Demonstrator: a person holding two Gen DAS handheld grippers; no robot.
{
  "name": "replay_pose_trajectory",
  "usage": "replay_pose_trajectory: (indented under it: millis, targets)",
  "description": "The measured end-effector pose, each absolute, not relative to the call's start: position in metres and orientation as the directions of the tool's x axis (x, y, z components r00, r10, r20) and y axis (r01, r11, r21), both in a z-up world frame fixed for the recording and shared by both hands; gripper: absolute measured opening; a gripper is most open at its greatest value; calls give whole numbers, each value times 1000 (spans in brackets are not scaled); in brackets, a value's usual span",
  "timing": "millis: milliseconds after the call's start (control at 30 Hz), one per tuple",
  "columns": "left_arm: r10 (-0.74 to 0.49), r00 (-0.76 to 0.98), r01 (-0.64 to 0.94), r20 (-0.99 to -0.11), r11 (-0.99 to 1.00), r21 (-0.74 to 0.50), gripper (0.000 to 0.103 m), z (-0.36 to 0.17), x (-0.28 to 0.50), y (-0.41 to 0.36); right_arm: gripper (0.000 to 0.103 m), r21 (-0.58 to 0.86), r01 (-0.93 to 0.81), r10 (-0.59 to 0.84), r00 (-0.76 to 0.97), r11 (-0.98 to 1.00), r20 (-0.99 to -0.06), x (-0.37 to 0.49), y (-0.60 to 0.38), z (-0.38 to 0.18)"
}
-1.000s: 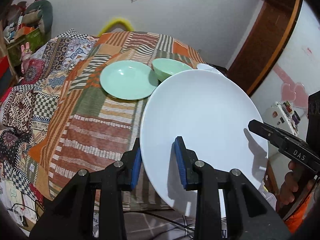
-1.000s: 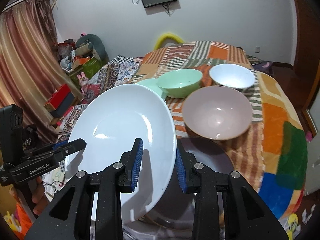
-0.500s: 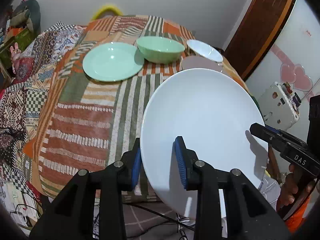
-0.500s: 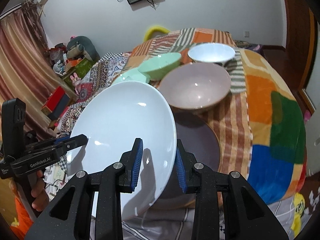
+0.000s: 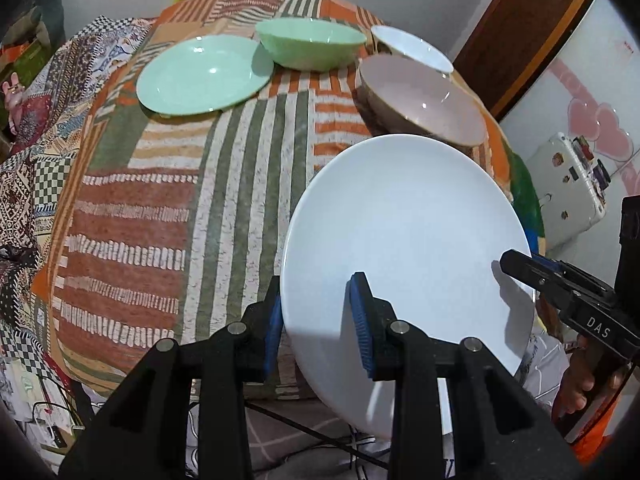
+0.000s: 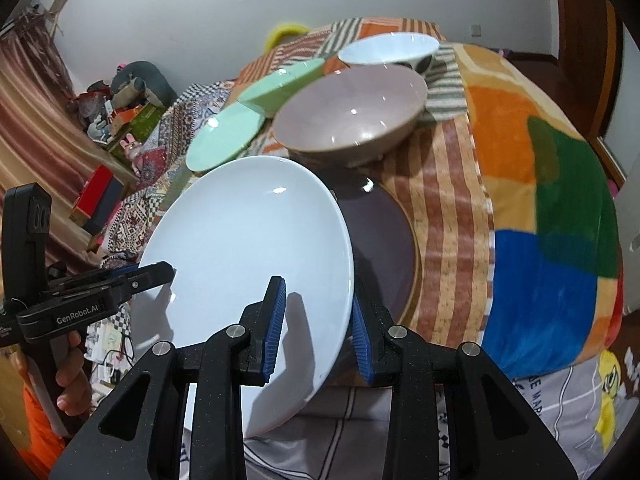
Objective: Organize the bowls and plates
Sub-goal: 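Lift the white plate with both grippers and lower it onto the purple plate, then open both grippers and withdraw from the white plate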
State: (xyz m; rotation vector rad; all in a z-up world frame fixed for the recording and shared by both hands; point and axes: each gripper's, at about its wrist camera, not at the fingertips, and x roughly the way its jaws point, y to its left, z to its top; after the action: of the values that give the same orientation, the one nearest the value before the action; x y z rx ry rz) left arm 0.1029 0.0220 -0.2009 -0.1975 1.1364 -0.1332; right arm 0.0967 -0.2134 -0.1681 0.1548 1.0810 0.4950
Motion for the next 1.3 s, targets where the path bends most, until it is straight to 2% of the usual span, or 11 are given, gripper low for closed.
replay_pose_trajectory:
  millis: [433, 633, 1200, 1300]
  targets:
    - [-210, 350, 28, -913, 976, -214, 34, -226, 126, 11, 30, 356, -258, 429, 340, 898, -837, 106, -223, -184]
    - [-159, 344, 43, -925, 987, -153, 34, -234, 135, 3, 30, 350, -257, 424, 347, 901, -837, 109, -222, -182]
    - [-190, 347, 25, -918, 981, -194, 34, -241, 153, 6, 31, 360, -235, 425, 369, 903, -827, 121, -224, -183]
    - [-165, 359, 29, -919, 986, -166, 33, -240, 153, 4, 31, 356, -240, 424, 371, 903, -826, 118, -224, -182]
